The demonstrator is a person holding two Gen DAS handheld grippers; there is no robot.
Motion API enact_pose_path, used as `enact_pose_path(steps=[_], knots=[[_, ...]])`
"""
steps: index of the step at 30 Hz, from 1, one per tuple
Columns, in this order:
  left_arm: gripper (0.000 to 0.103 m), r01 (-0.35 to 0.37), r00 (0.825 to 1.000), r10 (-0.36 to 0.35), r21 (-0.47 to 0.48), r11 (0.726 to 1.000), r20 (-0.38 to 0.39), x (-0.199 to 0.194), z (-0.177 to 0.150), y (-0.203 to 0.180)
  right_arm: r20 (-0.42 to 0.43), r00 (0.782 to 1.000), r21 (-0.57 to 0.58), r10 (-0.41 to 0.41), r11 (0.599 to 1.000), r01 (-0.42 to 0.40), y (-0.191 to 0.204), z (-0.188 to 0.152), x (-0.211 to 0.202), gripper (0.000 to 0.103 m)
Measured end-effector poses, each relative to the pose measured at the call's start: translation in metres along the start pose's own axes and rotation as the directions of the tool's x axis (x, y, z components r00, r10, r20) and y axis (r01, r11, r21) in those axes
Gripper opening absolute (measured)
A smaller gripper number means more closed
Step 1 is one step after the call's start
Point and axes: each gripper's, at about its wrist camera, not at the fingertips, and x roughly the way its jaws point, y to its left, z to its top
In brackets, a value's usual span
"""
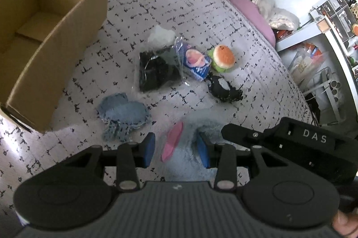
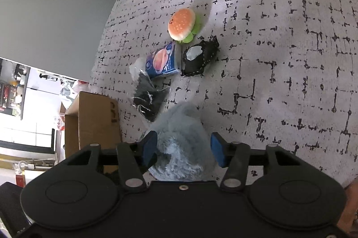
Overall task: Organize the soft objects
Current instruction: 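Close the right gripper on the light-blue plush toy and lift it, then carry the plush toy in the right gripper over the cardboard box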
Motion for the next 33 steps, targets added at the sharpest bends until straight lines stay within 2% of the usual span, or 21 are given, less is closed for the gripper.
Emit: enact_pose_path(steps=[2,4,7,12,18,33], knots=[[0.038,0.001,1.000,-0.001,-0.023,1.000,-0.021,0.007,-0.001,0.002,-0.019,1.000,-0.005,-0.006,1.000,0.006,-0.001,-0.003,0.005,0.043],[0.029,0.020,0.999,-0.022,-0.049,0.999,-0.034,0.012,-0.002,0.004,-0.026,1.000,-0.009,-0.007,1.000,0.007,-0.001,-0.008,0.009,0.043],[0.022,0.049,0.999,-0.050,-0.058,0.997,-0.022,0.015,-0.002,0.006,-0.033,0.999,-0.030,-0.025,0.999,0.024,0.000,-0.011,0.015,0.034],[0.021,0.055,0.998,-0.055,-0.063,0.996,-0.010,0.008,0.005,0.008,-0.015,1.000,-0.050,0.001,0.999,-0.002,0.005,-0.012,0.011,0.027],[0.021,0.061,0.998,-0.060,-0.036,0.997,0.021,-0.016,0.012,0.006,0.018,0.998,-0.100,0.065,0.993,-0.063,0.014,-0.020,-0.007,0.025],[0.021,0.080,0.993,-0.080,0.001,0.997,0.085,-0.082,0.020,0.015,0.104,0.984,-0.192,0.143,0.974,-0.122,0.059,-0.048,-0.038,0.023]])
